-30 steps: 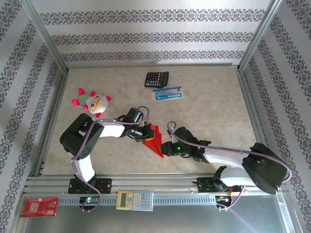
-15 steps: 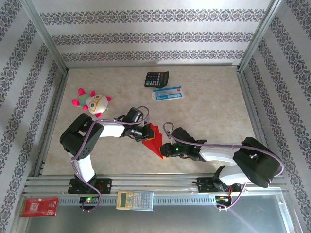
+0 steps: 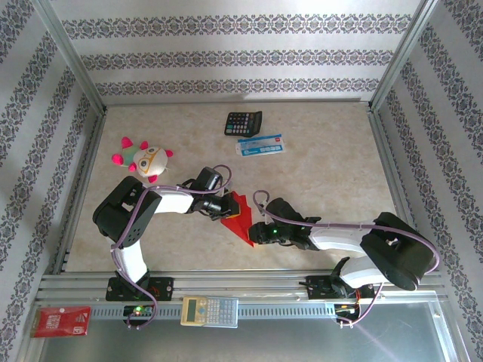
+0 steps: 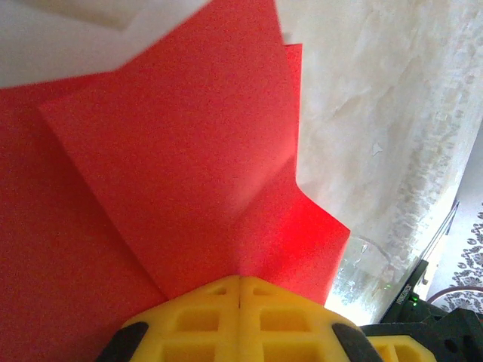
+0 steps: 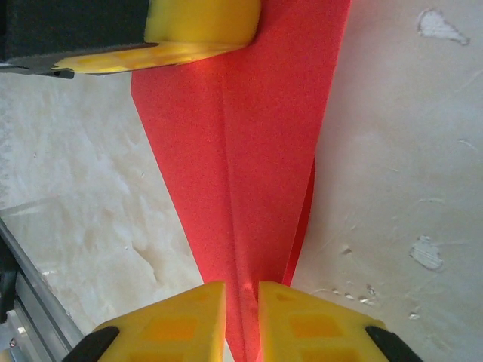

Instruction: Fold a paper plane with a square sheet of paper (pick it up from the middle)

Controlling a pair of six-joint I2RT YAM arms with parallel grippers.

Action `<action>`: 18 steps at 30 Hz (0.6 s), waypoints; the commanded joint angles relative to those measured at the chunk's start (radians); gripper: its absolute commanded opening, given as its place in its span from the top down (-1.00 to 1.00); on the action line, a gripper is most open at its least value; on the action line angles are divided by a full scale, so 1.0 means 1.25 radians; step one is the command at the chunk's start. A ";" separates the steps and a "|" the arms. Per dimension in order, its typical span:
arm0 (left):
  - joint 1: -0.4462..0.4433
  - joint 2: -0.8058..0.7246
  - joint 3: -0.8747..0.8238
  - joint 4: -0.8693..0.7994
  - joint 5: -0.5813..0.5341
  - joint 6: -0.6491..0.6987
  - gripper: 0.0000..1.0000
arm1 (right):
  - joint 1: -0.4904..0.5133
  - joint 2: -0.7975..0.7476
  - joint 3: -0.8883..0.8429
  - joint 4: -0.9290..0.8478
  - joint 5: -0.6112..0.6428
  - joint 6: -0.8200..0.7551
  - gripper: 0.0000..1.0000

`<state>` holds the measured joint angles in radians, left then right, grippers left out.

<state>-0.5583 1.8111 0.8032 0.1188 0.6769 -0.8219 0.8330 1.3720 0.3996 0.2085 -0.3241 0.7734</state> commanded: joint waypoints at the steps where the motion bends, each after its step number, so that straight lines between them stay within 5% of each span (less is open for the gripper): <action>1: 0.014 0.009 -0.034 -0.058 -0.051 0.015 0.89 | -0.009 -0.045 0.010 -0.027 -0.008 -0.022 0.58; 8: 0.014 0.008 -0.034 -0.056 -0.051 0.013 0.89 | -0.008 -0.117 0.007 -0.050 -0.017 -0.023 0.54; 18: 0.015 0.010 -0.033 -0.061 -0.052 0.016 0.89 | 0.001 -0.024 0.038 -0.019 -0.079 -0.028 0.64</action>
<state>-0.5560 1.8111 0.8005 0.1242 0.6804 -0.8219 0.8341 1.3151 0.4290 0.1696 -0.3882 0.7536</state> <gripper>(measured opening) 0.064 0.182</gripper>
